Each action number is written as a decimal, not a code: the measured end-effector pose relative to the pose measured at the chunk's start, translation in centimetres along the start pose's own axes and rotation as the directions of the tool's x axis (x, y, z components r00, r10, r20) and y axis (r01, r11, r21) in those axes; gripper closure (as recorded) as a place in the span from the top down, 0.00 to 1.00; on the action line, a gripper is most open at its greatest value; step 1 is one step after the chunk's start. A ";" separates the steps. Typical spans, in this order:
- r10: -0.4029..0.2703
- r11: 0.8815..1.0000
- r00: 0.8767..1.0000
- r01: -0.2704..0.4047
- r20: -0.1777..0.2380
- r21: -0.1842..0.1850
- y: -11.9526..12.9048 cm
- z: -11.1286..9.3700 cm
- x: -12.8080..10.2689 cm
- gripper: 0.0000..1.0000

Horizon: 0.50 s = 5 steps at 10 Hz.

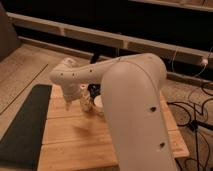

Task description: Knock the bottle over

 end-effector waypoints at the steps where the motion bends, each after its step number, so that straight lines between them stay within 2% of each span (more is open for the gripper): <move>1: -0.038 0.999 0.999 0.038 -0.002 -0.013 0.0 0.9 -1.1 0.65; 3: -0.093 0.996 0.995 0.093 0.032 -0.003 -0.4 0.6 -3.2 0.65; 4: -0.150 0.989 0.986 0.148 0.078 0.026 -0.4 -0.8 -5.2 0.65; 5: -0.193 0.981 0.976 0.188 0.102 0.052 -0.2 -2.0 -6.4 0.65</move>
